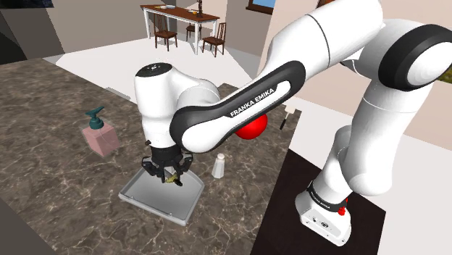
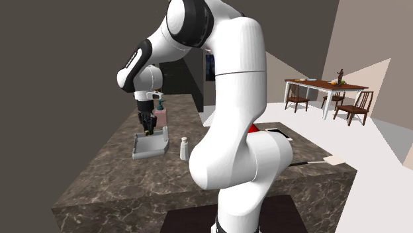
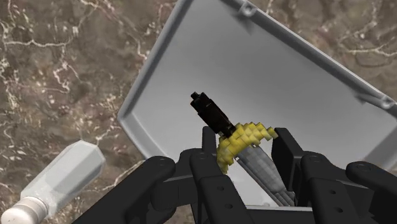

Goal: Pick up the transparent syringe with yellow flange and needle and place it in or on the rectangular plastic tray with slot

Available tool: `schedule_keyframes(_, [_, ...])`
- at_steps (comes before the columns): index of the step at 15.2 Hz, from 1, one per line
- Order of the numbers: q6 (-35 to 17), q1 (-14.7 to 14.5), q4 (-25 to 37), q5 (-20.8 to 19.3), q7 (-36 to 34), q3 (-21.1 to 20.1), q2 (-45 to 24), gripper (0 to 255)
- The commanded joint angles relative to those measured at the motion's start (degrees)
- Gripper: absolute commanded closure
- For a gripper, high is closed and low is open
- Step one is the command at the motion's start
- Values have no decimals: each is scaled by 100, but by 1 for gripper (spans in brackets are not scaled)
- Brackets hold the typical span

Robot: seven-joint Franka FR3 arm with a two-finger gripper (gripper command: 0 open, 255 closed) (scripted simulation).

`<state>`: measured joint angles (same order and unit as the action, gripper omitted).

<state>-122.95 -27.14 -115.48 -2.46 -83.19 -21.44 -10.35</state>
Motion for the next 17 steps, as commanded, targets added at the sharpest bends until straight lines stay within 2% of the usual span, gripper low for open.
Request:
schedule_keyframes(1, [-136, -4, -64, -34, -14, 10, -74, 255])
schedule_keyframes(9, [-181, -7, -84, -47, -22, 13, -101, 255])
schedule_keyframes(10, [-181, -7, -84, -47, -22, 13, -101, 0])
schedule_keyframes(15, [-181, -7, -84, -47, -22, 13, -101, 0])
schedule_keyframes(17, [173, 17, 106, 35, 35, -3, 75, 0])
